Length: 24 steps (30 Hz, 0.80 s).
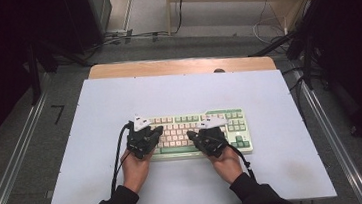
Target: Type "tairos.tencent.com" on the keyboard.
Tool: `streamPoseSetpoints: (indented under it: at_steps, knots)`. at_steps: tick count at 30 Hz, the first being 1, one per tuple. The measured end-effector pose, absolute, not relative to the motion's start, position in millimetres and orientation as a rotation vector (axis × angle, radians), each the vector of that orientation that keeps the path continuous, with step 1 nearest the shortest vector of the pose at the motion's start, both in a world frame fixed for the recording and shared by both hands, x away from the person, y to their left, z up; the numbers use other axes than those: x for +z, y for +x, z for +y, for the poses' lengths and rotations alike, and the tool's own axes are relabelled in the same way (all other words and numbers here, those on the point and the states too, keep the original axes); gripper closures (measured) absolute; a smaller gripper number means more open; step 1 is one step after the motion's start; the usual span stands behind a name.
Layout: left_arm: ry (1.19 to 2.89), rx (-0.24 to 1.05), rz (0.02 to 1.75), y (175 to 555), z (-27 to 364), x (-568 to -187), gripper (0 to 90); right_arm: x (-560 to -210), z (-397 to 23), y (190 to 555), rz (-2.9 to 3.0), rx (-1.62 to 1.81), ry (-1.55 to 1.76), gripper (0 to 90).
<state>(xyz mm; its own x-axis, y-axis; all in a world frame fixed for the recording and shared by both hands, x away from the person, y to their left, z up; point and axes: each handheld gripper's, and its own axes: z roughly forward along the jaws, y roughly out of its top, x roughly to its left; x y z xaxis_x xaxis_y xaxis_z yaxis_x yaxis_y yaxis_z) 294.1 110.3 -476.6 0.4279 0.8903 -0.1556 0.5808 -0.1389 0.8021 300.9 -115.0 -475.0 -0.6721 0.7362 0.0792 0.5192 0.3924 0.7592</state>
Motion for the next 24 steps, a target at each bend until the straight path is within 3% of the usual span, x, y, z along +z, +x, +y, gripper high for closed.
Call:
streamPoseSetpoints:
  at_steps: [24]
  knots:
    - [1.879,0.457,1.302,306.0,106.0,-487.2,90.0,-476.0,-114.3,300.5,2.387,1.143,1.094,87.3]
